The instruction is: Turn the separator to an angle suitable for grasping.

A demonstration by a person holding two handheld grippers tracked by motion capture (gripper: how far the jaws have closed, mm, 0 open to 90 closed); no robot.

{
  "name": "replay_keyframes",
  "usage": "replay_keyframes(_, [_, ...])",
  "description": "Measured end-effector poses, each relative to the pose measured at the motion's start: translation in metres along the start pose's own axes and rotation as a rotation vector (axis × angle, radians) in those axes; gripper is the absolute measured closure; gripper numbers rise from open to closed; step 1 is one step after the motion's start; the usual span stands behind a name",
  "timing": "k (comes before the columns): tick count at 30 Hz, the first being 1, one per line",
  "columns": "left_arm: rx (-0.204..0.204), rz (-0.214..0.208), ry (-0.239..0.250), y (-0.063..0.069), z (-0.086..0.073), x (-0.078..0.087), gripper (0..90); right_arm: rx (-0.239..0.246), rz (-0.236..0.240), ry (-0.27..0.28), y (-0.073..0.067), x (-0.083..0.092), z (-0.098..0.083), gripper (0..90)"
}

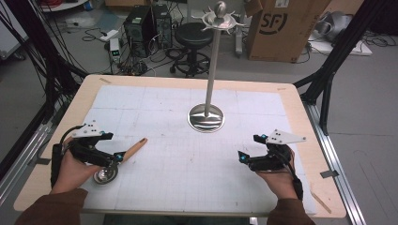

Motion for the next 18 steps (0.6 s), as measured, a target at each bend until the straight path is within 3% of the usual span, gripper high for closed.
replay_keyframes(2, [-0.012,0.011,-0.026,0.0,-0.002,-0.002,9.7,0.003,-0.001,-0.004,-0.001,-0.001,0.0,9.4])
replay_keyframes(10, [0.007,-0.012,-0.092,-0.001,-0.008,-0.005,17.7,0.002,0.005,-0.017,-0.001,-0.003,-0.003,9.4])
replay_keyframes(13, [0.009,-0.038,-0.123,0.0,-0.011,-0.007,21.5,-0.001,0.004,-0.021,-0.002,-0.004,-0.003,9.4])
replay_keyframes(18, [-0.014,-0.048,-0.193,0.002,-0.017,-0.014,25.5,0.001,0.009,-0.025,-0.001,-0.005,-0.004,9.4])
Point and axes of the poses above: each handheld gripper's, and its own axes: x roughly backward along the jaws, z roughly out of its top, y roughly to its right, the point moved 5 cm from there along -x, roughly forward along the jaws, and after that the axes turned 9 degrees about y, right-handed, at the moved point
